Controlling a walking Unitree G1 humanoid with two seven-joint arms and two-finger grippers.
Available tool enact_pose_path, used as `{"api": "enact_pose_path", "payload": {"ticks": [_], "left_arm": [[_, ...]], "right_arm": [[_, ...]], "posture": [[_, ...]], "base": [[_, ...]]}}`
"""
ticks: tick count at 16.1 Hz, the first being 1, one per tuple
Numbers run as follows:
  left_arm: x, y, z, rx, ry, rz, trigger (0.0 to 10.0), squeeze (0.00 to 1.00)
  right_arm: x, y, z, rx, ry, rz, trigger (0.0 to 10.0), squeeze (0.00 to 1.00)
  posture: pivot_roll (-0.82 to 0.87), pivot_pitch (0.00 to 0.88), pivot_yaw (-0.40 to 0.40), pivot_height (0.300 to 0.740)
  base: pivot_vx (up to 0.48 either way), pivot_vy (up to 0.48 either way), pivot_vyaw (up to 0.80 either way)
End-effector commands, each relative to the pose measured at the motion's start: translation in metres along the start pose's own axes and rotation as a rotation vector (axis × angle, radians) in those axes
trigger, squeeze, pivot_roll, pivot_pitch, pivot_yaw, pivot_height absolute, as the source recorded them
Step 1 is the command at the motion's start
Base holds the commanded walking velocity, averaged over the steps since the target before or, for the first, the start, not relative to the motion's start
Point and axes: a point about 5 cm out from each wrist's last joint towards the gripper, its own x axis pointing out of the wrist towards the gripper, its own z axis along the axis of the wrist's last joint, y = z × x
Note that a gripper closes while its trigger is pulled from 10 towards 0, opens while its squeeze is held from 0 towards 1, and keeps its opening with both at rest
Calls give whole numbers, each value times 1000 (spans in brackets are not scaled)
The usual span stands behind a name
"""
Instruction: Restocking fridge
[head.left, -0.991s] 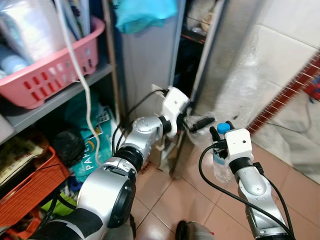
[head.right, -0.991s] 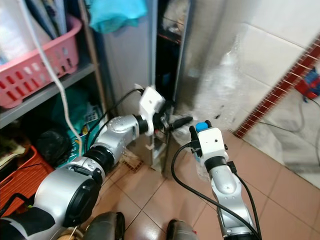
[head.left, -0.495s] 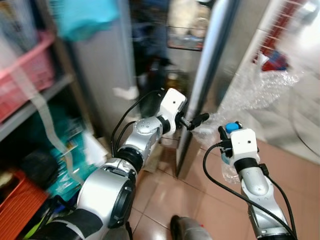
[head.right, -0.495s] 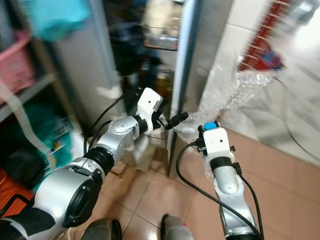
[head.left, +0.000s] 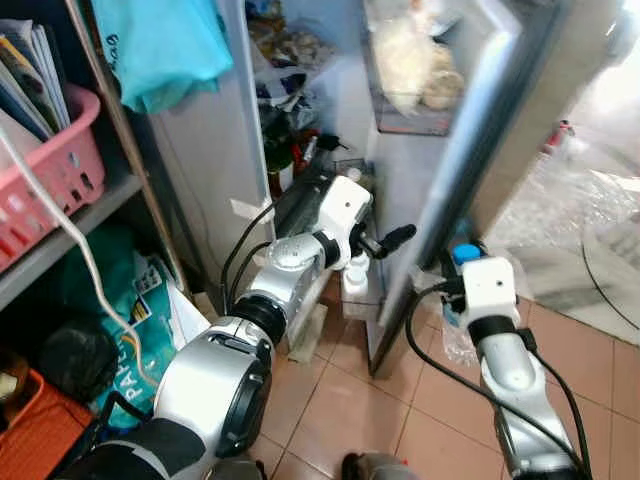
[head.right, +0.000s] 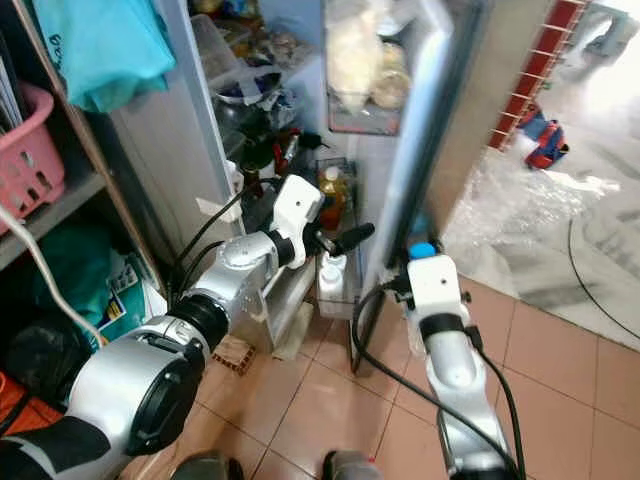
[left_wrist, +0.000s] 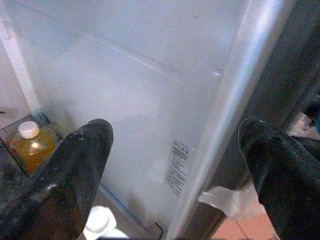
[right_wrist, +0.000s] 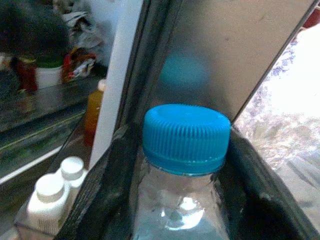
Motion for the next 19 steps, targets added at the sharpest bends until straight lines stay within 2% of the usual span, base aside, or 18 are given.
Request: {"api": "enact_pose_path", "payload": {"ticks": [1,4,15,19], "left_arm": [[14,-31,-7,-39,3,-74,10000,0],[13,-32,-8,-31,7,-74,10000,0],[16,-44,-15,-14,28,-100,10000,0],[16,-49,-19,-7,36,-108,10000,0]], "right_arm": [[6,-1,5,-13,-13,2,10000,0],[6,0,5,-13,-14,1,10000,0],[3,-1,0,-26,5,-21,10000,0],[3,1,0,-28,7,-22,10000,0]], "posture": [[-85,62,13,740],[-82,62,14,740],[-86,67,21,740],[-84,68,20,740]], "base": [[281,0,0],[340,0,0],[387,0,-600],[368,0,-200]]}}
